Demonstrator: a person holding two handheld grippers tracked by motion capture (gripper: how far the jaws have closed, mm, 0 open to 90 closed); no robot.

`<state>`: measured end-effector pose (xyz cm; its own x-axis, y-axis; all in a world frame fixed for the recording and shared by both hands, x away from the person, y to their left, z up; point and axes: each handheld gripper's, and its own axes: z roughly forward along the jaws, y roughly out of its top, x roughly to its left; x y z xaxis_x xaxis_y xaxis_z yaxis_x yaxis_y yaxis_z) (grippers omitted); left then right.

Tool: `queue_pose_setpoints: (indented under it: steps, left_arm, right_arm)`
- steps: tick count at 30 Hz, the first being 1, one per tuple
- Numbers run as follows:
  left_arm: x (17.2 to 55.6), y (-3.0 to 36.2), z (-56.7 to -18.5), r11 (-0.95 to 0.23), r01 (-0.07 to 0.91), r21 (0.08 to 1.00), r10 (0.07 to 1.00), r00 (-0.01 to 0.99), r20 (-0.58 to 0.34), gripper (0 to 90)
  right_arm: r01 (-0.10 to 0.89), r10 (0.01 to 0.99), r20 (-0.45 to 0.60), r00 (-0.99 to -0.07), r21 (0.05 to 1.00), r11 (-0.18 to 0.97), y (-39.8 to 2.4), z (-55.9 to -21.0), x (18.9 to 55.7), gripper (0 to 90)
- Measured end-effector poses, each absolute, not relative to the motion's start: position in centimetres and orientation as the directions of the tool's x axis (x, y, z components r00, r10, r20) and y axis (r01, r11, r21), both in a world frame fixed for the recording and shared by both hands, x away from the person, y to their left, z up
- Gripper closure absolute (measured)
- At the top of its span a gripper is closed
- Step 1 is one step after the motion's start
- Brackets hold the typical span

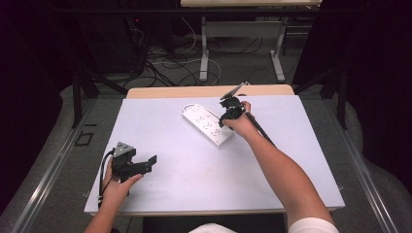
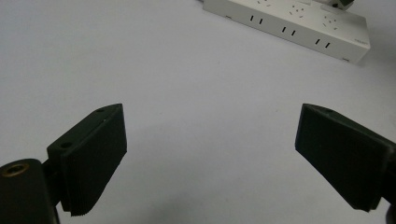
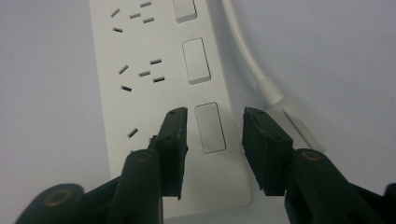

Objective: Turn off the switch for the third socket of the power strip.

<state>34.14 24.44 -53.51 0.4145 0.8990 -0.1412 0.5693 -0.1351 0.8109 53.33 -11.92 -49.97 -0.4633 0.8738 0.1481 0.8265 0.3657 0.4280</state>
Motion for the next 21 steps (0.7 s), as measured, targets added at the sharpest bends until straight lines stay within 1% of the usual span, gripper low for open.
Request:
queue_pose_setpoints:
  steps: [2, 3, 5, 6, 8, 9, 11, 14, 21]
  left_arm:
    - [34.1, 24.4, -53.5, -0.136, 0.569, 0.811, 0.899, 0.415, -0.141, 8.9]
    - [34.1, 24.4, -53.5, -0.136, 0.569, 0.811, 0.899, 0.416, -0.141, 8.9]
    - [34.1, 24.4, -53.5, -0.138, 0.569, 0.811, 0.898, 0.416, -0.140, 9.0]
    - [34.1, 24.4, -53.5, -0.138, 0.569, 0.810, 0.899, 0.416, -0.140, 8.9]
    - [34.1, 24.4, -53.5, -0.138, 0.569, 0.811, 0.898, 0.416, -0.140, 8.9]
    - [34.1, 24.4, -53.5, -0.137, 0.569, 0.811, 0.898, 0.416, -0.140, 9.0]
    - [34.2, 24.4, -53.5, -0.137, 0.570, 0.810, 0.898, 0.416, -0.141, 8.9]
    - [34.2, 24.4, -53.5, -0.138, 0.569, 0.810, 0.898, 0.417, -0.140, 8.9]
    - [34.2, 24.3, -53.6, -0.136, 0.567, 0.812, 0.898, 0.417, -0.141, 8.9]
  right_arm:
    - [0.827, 0.875, 0.150, -0.461, 0.429, 0.362, -11.9, -49.9, 53.3, 54.5]
    - [0.814, 0.869, 0.156, -0.469, 0.459, 0.356, -11.9, -50.1, 53.3, 52.6]
    - [0.821, 0.879, 0.146, -0.454, 0.451, 0.349, -11.8, -49.9, 53.2, 50.4]
    - [0.817, 0.874, 0.142, -0.465, 0.450, 0.361, -11.8, -49.8, 53.2, 49.5]
    - [0.824, 0.876, 0.138, -0.462, 0.432, 0.367, -11.8, -49.5, 53.2, 48.1]
    - [0.818, 0.873, 0.145, -0.466, 0.447, 0.363, -11.8, -49.6, 53.2, 47.6]
    - [0.820, 0.871, 0.157, -0.465, 0.447, 0.357, -11.7, -49.5, 53.1, 46.7]
    - [0.819, 0.877, 0.147, -0.457, 0.453, 0.351, -11.6, -49.3, 52.9, 44.8]
    - [0.805, 0.855, 0.152, -0.496, 0.451, 0.386, -11.4, -49.0, 52.7, 41.7]
